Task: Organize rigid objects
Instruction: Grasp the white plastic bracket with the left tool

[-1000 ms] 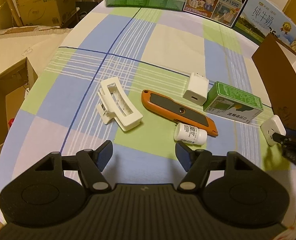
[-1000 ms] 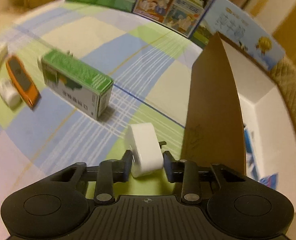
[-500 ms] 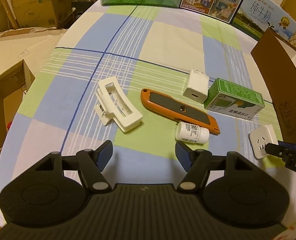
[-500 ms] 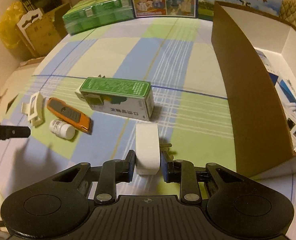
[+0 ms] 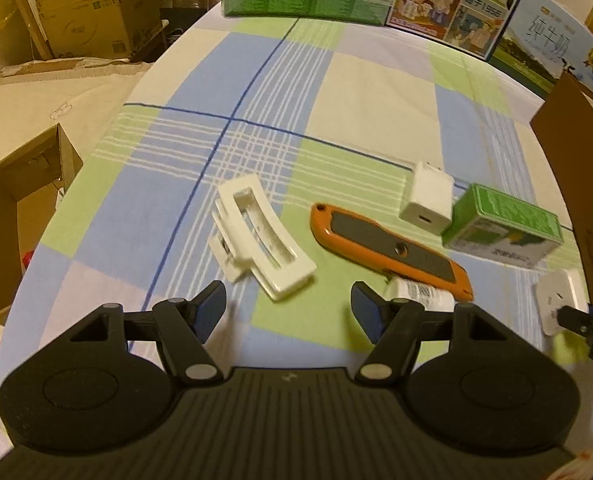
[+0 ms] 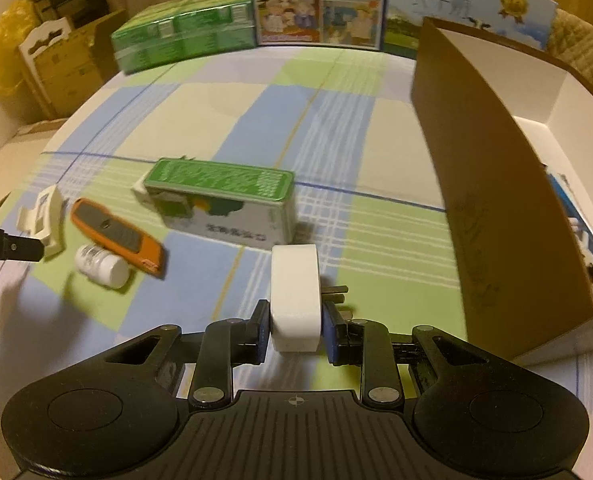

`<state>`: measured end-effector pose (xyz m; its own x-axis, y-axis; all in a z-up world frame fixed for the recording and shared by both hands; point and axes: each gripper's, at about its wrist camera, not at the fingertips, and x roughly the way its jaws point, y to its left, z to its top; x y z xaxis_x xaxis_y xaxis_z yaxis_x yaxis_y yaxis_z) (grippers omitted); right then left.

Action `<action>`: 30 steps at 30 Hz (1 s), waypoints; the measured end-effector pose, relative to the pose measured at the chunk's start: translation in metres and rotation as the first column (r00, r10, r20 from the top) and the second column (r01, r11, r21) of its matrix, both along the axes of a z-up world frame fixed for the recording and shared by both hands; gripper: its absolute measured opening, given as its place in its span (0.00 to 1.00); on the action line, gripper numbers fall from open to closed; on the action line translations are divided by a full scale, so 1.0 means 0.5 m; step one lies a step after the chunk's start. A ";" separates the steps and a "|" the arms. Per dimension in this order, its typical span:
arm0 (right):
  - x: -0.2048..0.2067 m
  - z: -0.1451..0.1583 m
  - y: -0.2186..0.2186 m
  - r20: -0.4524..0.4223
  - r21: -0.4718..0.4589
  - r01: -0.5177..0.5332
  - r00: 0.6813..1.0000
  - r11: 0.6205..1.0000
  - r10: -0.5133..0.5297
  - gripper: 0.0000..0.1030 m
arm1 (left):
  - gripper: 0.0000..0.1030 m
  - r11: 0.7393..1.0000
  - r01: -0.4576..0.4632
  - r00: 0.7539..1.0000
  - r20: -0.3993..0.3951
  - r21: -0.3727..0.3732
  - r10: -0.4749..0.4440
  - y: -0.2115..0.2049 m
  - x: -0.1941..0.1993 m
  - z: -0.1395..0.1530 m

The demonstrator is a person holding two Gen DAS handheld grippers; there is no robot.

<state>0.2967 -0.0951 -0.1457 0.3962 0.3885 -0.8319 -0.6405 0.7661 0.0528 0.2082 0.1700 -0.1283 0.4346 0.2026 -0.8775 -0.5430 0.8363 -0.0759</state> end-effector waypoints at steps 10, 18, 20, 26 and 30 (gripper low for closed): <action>0.028 -0.001 -0.012 0.024 -0.005 0.043 0.999 0.999 -0.043 0.23 | 0.63 0.999 -0.007 1.000 -0.021 0.037 0.008 0.031 0.050 -0.021; 0.032 -0.003 -0.009 0.032 -0.009 0.035 0.999 0.999 -0.034 0.23 | 0.53 0.999 -0.014 0.999 -0.046 0.052 0.016 0.060 0.068 -0.043; 0.032 -0.003 -0.008 0.034 -0.010 0.033 0.999 0.999 -0.032 0.23 | 0.47 0.998 -0.009 0.999 -0.045 0.055 0.011 0.062 0.068 -0.042; 0.032 -0.003 -0.008 0.032 -0.009 0.033 0.999 0.999 -0.032 0.23 | 0.39 0.998 0.009 0.999 -0.048 0.057 -0.006 0.055 0.057 -0.039; 0.032 -0.002 -0.010 0.028 -0.010 0.031 0.999 0.999 -0.031 0.23 | 0.36 0.997 0.027 0.998 -0.058 0.069 -0.023 0.042 0.039 -0.037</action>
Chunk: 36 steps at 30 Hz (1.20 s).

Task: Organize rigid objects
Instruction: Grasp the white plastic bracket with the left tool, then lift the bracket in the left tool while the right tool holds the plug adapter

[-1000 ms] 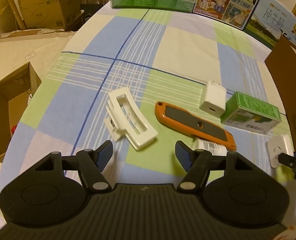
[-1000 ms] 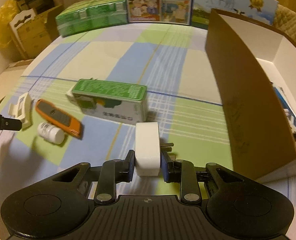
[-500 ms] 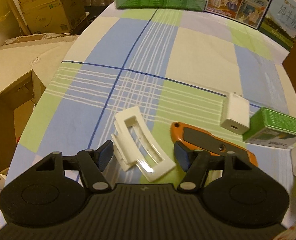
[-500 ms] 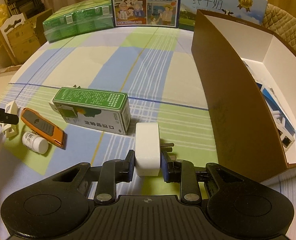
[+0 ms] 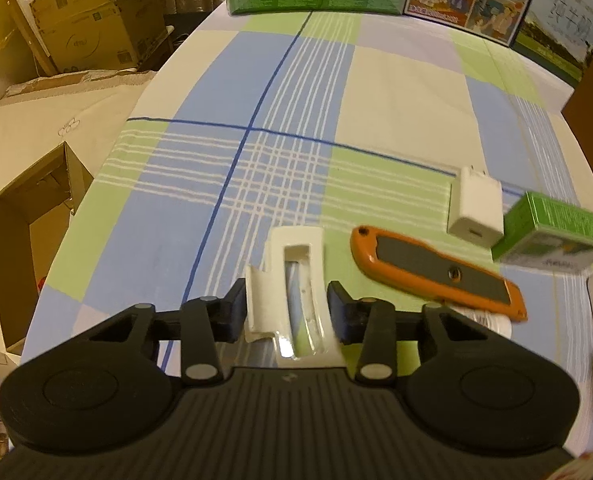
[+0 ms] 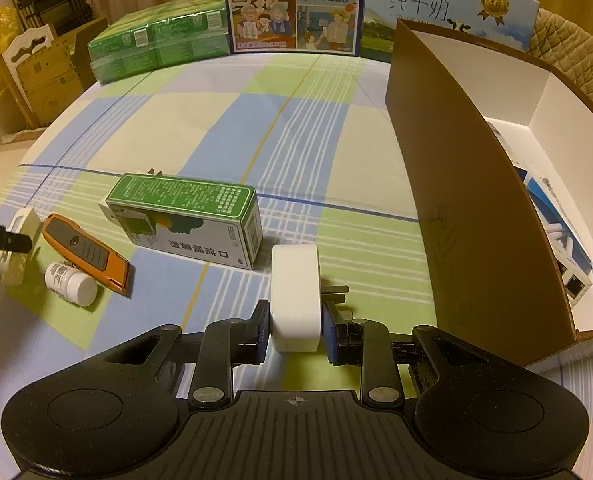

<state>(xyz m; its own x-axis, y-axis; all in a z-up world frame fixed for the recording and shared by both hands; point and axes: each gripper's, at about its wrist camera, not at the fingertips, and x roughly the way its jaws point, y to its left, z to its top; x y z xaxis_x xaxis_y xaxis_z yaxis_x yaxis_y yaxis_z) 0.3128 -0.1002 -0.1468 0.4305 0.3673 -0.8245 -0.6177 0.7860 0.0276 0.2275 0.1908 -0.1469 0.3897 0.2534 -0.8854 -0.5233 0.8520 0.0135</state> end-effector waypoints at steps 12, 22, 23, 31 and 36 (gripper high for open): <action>-0.028 0.003 -0.019 -0.002 -0.021 -0.029 1.000 0.999 0.029 0.23 | 0.35 0.999 0.035 0.999 -0.018 -0.008 -0.035 -0.072 -0.078 0.006; -0.072 0.008 -0.050 -0.017 -0.022 -0.054 0.998 0.998 0.053 0.23 | 0.35 0.997 0.074 0.997 -0.016 -0.031 -0.074 -0.141 -0.117 0.008; -0.076 0.008 -0.054 -0.019 -0.022 -0.057 0.998 0.998 0.057 0.23 | 0.35 0.996 0.080 0.997 -0.016 -0.032 -0.081 -0.148 -0.120 0.008; -0.107 0.010 -0.080 -0.031 -0.023 -0.078 0.997 0.997 0.078 0.23 | 0.35 0.987 0.154 0.988 -0.014 -0.050 -0.155 -0.213 -0.132 0.009; -0.123 0.011 -0.089 -0.031 -0.030 -0.093 0.995 0.995 0.092 0.23 | 0.35 0.977 0.203 0.979 -0.010 -0.060 -0.204 -0.250 -0.129 0.009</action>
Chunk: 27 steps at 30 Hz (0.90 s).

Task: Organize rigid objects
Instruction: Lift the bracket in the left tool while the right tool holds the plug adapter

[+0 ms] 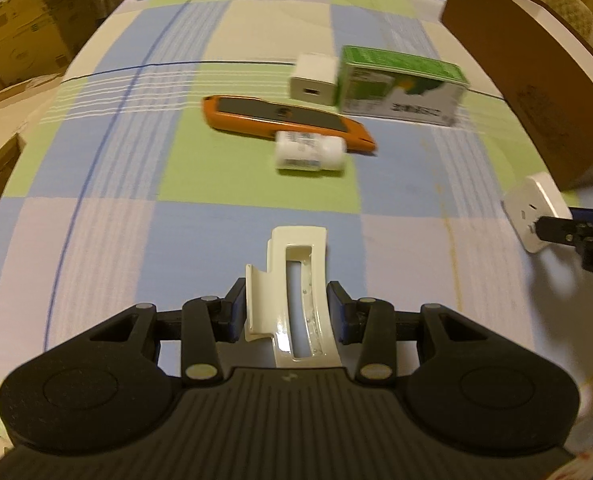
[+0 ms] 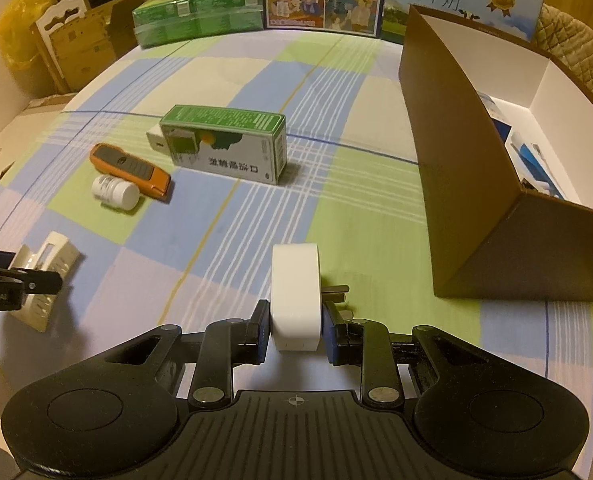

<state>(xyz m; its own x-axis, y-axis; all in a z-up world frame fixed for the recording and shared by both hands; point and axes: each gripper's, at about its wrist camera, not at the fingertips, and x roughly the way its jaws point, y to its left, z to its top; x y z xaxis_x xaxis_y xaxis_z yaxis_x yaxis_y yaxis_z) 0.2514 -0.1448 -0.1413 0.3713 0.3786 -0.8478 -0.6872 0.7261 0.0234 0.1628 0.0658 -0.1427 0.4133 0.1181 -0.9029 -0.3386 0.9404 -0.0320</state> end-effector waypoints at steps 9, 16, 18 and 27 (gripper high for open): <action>-0.018 0.000 -0.009 0.006 -0.005 -0.017 1.000 1.000 0.017 0.23 | 0.37 1.000 0.028 0.999 -0.015 -0.006 -0.028 -0.030 0.018 -0.006; -0.012 0.002 -0.013 -0.017 0.019 0.005 1.000 1.000 -0.005 0.23 | 0.37 1.000 0.027 0.999 -0.029 -0.015 -0.027 -0.038 0.032 -0.010; -0.010 0.003 -0.013 -0.018 0.026 0.009 1.000 1.000 -0.008 0.23 | 0.37 1.000 0.026 0.999 -0.029 -0.016 -0.026 -0.040 0.036 -0.011; -0.008 0.003 -0.011 -0.008 0.032 0.004 1.000 0.999 -0.003 0.23 | 0.34 0.999 0.049 0.999 -0.014 0.005 -0.049 -0.054 0.047 -0.007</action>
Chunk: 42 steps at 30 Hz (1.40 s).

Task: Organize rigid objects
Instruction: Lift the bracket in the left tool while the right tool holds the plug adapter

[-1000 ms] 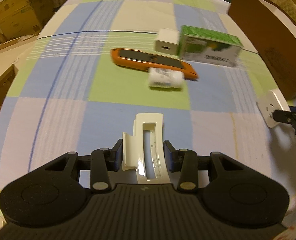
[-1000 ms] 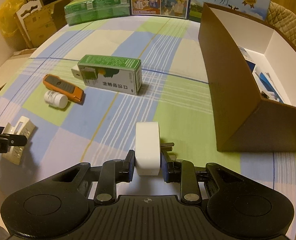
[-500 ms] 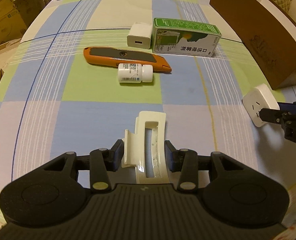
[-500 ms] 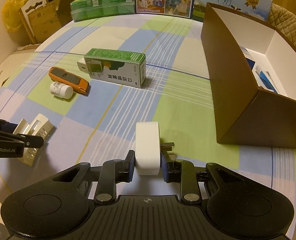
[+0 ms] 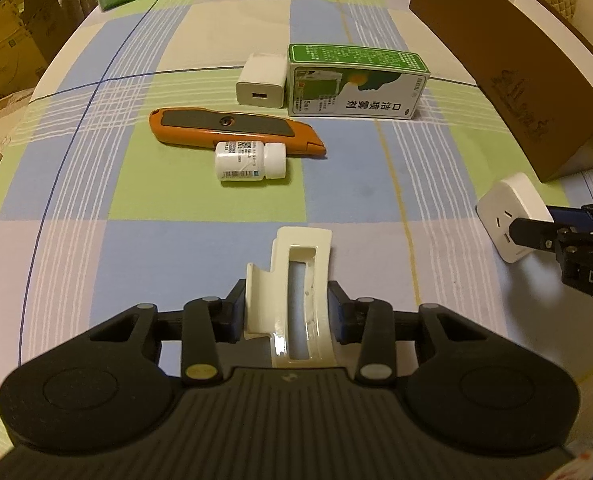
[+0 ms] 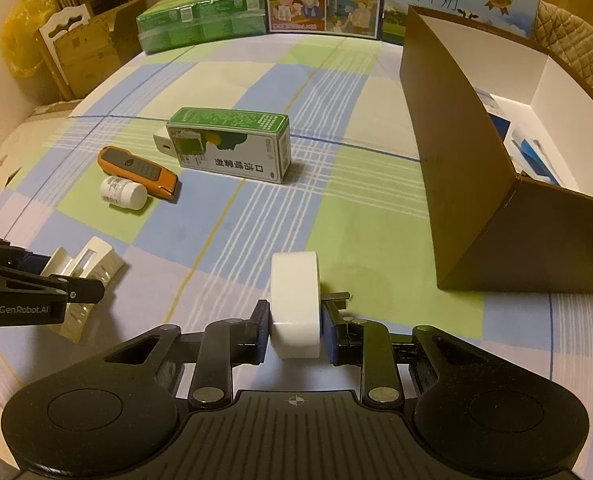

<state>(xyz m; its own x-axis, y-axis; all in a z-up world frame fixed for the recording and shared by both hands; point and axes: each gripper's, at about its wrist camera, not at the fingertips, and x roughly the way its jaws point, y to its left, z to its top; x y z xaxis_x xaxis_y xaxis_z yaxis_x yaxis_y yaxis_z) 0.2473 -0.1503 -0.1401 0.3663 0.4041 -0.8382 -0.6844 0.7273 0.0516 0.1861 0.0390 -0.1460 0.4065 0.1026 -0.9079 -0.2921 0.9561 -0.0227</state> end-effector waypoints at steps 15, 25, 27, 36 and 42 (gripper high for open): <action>0.000 0.004 -0.006 0.000 0.004 -0.001 1.000 1.000 0.001 0.23 | 0.34 1.000 0.015 1.000 0.010 -0.004 -0.015 -0.016 0.000 0.007; 0.003 0.021 -0.018 0.016 0.028 -0.011 1.000 1.000 0.010 0.23 | 0.34 1.000 0.026 0.999 0.035 -0.001 -0.026 -0.028 0.006 0.033; 0.003 0.025 -0.018 0.018 0.033 -0.014 1.000 0.999 0.013 0.23 | 0.34 1.000 0.029 0.999 0.040 0.000 -0.029 -0.031 0.008 0.038; 0.004 0.029 -0.024 0.013 0.026 -0.034 0.999 0.999 0.033 0.23 | 0.34 0.999 0.034 0.998 0.045 0.000 -0.033 -0.038 0.013 0.043; -0.002 0.026 -0.022 0.020 0.019 -0.059 0.998 0.998 0.059 0.23 | 0.34 0.999 0.032 0.999 0.040 0.000 -0.032 -0.040 0.012 0.040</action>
